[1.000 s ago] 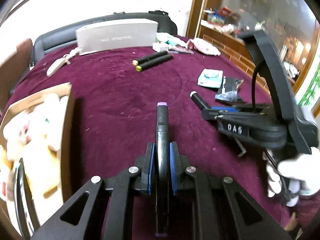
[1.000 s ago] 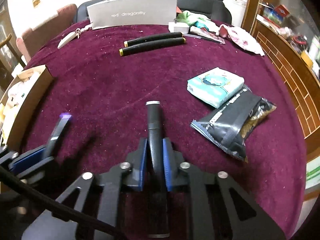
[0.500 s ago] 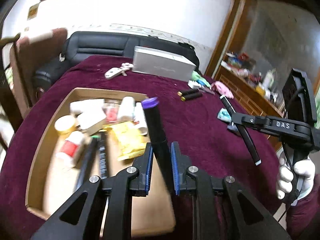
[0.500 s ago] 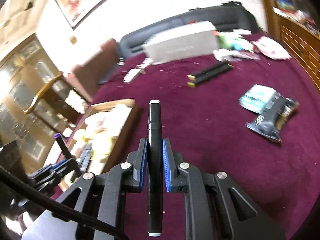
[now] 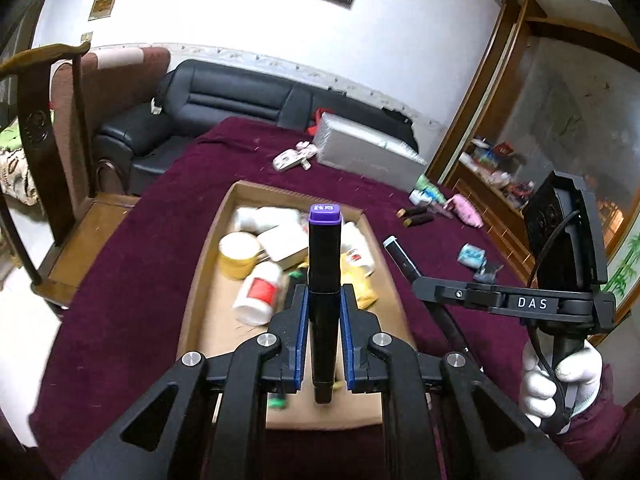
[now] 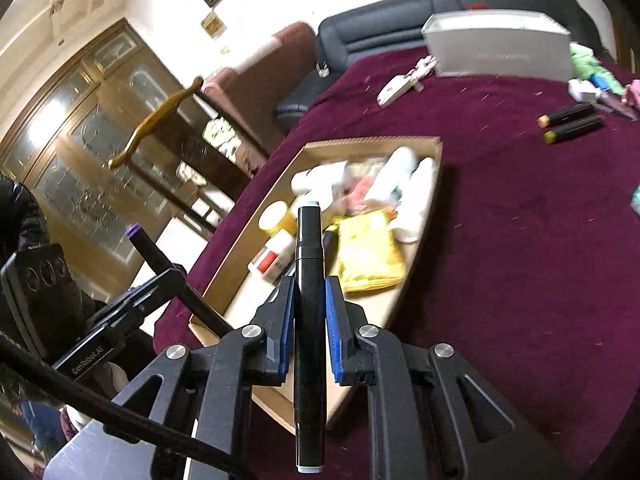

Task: Organize objects
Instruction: 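Carry both markers into the box and lower them beside the other markers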

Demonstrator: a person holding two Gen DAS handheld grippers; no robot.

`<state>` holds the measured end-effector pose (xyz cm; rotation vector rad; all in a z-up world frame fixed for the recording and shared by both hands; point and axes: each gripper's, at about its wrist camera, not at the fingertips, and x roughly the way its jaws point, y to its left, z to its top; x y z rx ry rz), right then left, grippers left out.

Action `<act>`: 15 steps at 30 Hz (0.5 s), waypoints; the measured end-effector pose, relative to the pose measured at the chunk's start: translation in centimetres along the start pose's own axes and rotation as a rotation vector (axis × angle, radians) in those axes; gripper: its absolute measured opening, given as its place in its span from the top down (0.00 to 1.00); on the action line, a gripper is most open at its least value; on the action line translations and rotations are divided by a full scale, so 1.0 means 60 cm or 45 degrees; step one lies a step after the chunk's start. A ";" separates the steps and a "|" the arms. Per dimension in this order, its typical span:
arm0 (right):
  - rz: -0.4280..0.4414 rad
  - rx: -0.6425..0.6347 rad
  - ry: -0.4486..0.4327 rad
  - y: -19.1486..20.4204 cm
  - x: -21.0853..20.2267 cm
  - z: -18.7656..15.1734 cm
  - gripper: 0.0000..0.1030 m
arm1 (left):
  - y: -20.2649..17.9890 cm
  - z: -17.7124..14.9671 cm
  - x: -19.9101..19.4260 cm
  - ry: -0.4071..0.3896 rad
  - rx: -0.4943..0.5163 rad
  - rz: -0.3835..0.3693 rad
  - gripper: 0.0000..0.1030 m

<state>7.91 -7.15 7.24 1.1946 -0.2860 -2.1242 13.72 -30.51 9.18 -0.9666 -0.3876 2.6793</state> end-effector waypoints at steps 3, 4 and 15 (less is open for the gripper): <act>0.007 0.008 0.037 0.002 0.028 -0.004 0.87 | 0.024 0.007 0.001 0.066 0.010 0.018 0.89; 0.007 0.016 0.052 0.002 0.041 -0.004 0.87 | 0.028 0.011 0.004 0.092 0.019 0.027 0.89; -0.071 0.103 0.103 -0.032 0.087 -0.008 0.87 | 0.042 0.032 0.106 0.368 0.104 0.086 0.88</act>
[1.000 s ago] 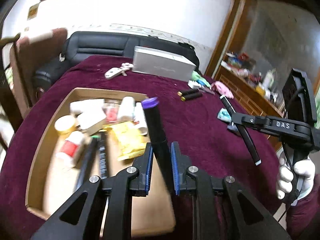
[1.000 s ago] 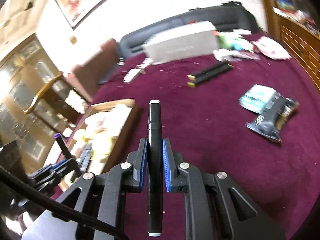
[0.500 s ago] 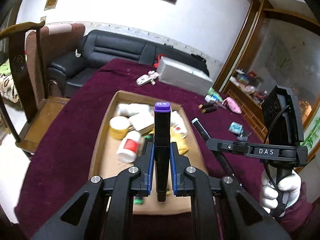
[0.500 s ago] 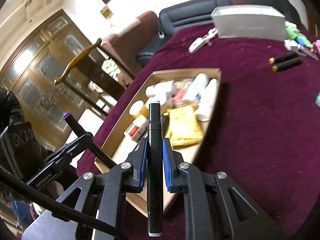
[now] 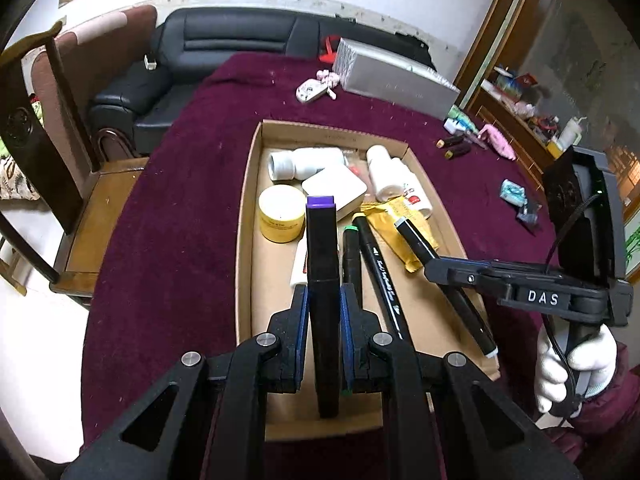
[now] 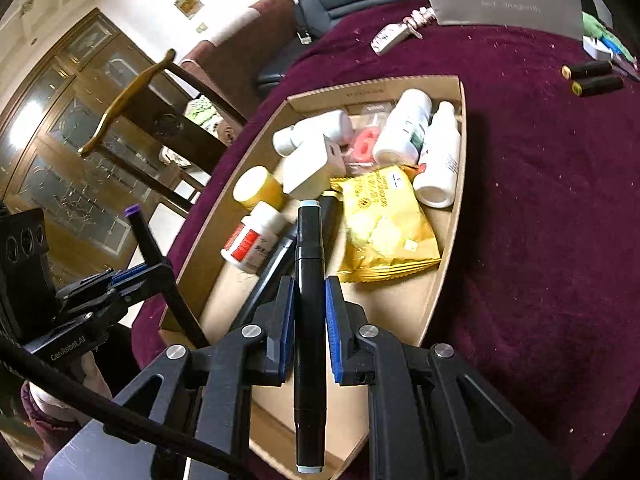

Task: Organize objects
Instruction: 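Carry both markers into the box and lower them beside the other markers, then open both tools and withdraw them toward the snack packets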

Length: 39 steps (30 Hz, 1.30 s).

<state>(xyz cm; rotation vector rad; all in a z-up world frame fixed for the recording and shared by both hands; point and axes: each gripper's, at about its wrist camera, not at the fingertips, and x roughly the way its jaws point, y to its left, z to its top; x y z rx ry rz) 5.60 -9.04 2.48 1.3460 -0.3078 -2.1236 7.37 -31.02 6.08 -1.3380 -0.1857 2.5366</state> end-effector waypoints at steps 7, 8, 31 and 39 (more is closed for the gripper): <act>-0.039 0.015 0.022 -0.010 0.022 0.007 0.87 | 0.005 0.000 0.058 0.076 -0.024 0.021 0.88; -0.042 0.011 0.022 -0.009 0.024 0.009 0.87 | 0.006 -0.002 0.062 0.086 -0.028 0.029 0.88; -0.165 -0.108 -0.005 0.034 0.019 0.007 0.74 | 0.022 -0.027 0.003 -0.085 -0.205 -0.043 0.53; -0.307 -0.244 -0.196 0.071 -0.052 -0.021 0.63 | -0.019 -0.047 -0.041 -0.229 -0.181 -0.100 0.50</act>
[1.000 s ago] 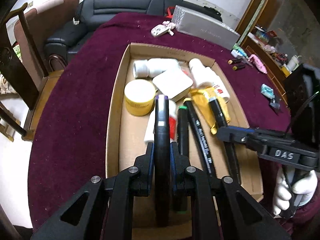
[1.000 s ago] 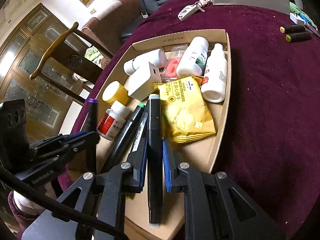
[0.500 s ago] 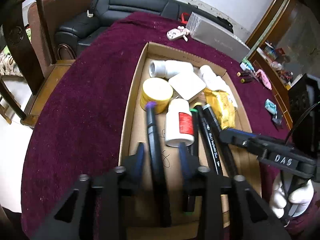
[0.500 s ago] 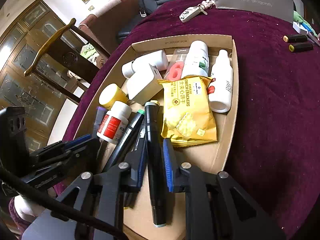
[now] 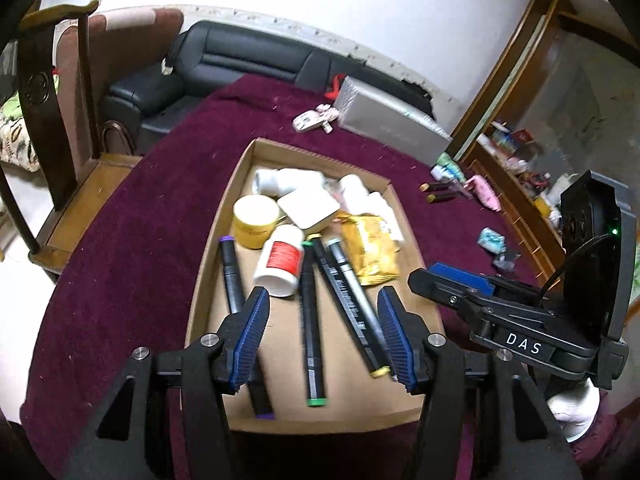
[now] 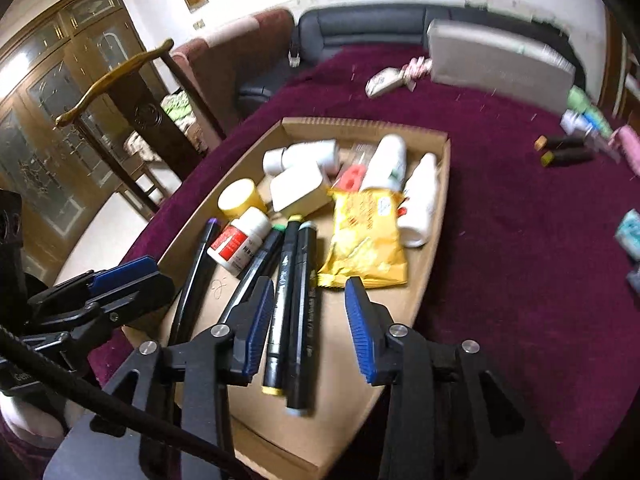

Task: Organize objects
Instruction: 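Open both tools and withdraw them toward the snack packets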

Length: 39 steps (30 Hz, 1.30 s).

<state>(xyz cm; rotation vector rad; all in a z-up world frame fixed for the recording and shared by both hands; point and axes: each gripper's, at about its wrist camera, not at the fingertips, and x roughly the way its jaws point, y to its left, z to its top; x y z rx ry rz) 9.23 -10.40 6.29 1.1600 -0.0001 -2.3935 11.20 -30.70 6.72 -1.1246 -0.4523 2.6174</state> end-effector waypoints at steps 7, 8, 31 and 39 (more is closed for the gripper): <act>-0.207 -0.093 -0.192 0.001 -0.071 -0.011 0.55 | -0.029 -0.015 -0.015 -0.060 0.011 -0.042 0.49; -0.224 -0.098 -0.208 -0.001 -0.076 -0.011 0.54 | -0.033 -0.016 -0.014 -0.062 0.006 -0.049 0.49; -0.381 0.014 -0.296 -0.160 -0.134 -0.024 0.48 | -0.208 0.008 0.050 -0.006 0.146 -0.157 0.49; -0.176 0.514 -0.198 -0.463 -0.156 -0.001 0.48 | -0.321 -0.009 0.110 0.106 0.307 -0.275 0.49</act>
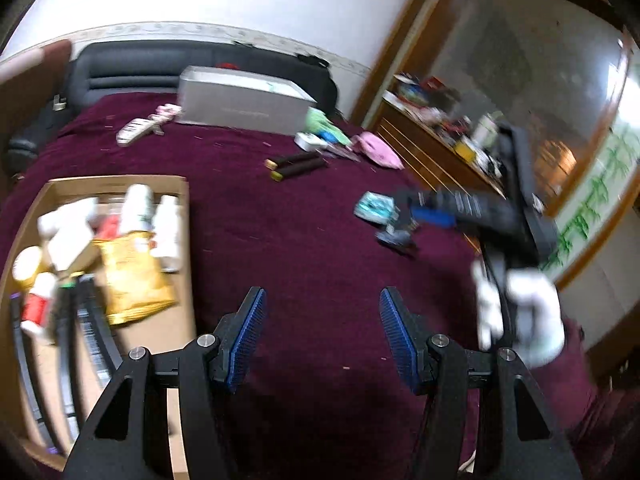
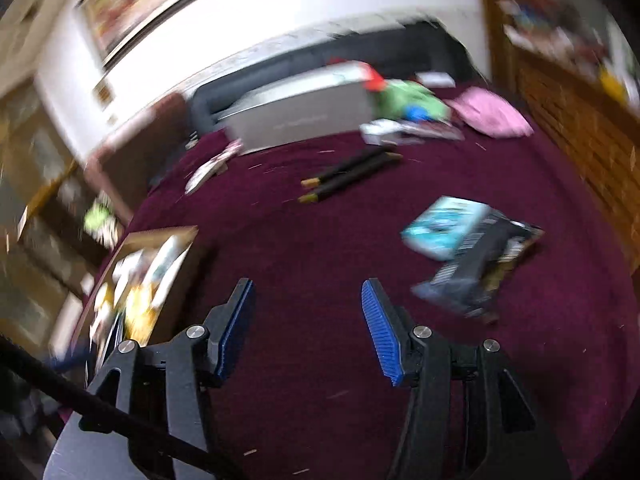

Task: Organize objects
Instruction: 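Open both tools and withdraw them toward the snack packets, then grasp the blue cartoon packet with the left tool while the right tool grasps the black snack bag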

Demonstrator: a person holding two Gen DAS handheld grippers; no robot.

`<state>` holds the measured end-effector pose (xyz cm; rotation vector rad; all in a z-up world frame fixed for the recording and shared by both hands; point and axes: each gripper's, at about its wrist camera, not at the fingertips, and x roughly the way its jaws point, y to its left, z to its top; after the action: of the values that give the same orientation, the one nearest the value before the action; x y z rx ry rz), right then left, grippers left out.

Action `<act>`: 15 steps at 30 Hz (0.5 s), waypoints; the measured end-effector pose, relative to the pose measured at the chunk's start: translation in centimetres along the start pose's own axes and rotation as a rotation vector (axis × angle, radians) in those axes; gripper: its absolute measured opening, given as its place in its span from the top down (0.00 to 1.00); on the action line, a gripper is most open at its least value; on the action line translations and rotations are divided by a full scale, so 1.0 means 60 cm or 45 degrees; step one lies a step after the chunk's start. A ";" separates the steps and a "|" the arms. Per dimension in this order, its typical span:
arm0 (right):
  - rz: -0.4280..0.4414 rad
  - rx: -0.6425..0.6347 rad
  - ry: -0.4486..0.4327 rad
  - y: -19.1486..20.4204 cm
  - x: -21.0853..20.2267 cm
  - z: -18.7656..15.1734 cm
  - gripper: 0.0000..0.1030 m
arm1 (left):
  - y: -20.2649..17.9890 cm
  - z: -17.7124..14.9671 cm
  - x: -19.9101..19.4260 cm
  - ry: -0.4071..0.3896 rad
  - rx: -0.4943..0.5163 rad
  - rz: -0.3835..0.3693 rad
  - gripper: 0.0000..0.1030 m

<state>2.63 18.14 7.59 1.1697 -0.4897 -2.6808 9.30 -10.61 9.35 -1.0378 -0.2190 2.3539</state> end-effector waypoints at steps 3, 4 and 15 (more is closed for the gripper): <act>-0.035 0.138 0.002 -0.096 0.030 0.060 0.47 | -0.024 -0.008 0.031 0.055 0.035 -0.029 0.49; -0.036 0.166 0.017 -0.114 0.043 0.074 0.47 | -0.029 -0.010 0.038 0.069 0.035 -0.038 0.49; 0.097 0.096 0.418 -0.113 0.207 0.112 0.46 | -0.012 -0.014 0.030 0.080 -0.021 0.013 0.49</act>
<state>-10.92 22.40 0.98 1.5407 -0.5697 -2.3596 9.22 -9.09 7.92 -1.1216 -0.2098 2.3284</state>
